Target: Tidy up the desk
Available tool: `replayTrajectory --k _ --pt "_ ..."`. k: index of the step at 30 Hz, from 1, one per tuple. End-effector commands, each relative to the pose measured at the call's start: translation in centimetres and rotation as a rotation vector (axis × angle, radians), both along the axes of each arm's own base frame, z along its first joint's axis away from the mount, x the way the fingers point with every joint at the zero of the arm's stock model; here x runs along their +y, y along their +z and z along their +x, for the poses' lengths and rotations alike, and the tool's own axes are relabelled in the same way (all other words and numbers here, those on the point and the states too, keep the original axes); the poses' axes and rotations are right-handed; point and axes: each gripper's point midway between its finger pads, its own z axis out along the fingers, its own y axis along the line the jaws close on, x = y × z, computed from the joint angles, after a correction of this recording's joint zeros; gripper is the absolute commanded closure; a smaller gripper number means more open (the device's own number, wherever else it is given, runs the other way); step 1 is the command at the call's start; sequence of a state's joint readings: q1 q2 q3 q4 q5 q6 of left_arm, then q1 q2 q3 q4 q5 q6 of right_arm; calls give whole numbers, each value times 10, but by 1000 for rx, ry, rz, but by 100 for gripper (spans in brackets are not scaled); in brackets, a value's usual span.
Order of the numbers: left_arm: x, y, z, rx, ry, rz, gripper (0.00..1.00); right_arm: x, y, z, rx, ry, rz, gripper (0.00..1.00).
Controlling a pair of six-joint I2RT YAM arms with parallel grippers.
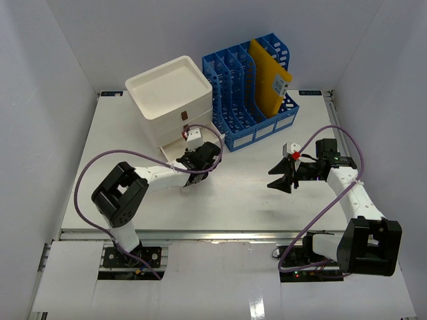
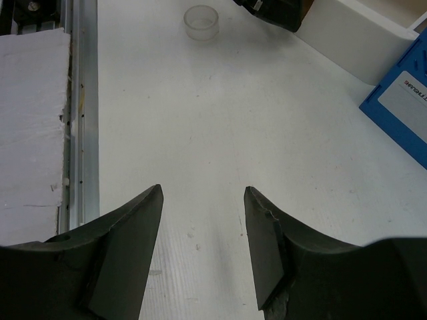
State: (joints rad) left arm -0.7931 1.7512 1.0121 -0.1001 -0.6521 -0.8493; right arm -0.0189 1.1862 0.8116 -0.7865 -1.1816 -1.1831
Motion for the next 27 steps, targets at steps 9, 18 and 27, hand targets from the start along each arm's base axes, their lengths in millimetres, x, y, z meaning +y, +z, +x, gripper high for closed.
replayTrajectory --k 9,18,27 --pt "-34 88 -42 -146 -388 -217 33 5 6 2 -28 24 -11 41" --pt "21 134 -118 -223 -520 -253 22 54 -9 -9 -68 124 -223 38" --pt "89 189 -173 -402 -452 -398 2 154 -11 2 -44 90 -332 32"
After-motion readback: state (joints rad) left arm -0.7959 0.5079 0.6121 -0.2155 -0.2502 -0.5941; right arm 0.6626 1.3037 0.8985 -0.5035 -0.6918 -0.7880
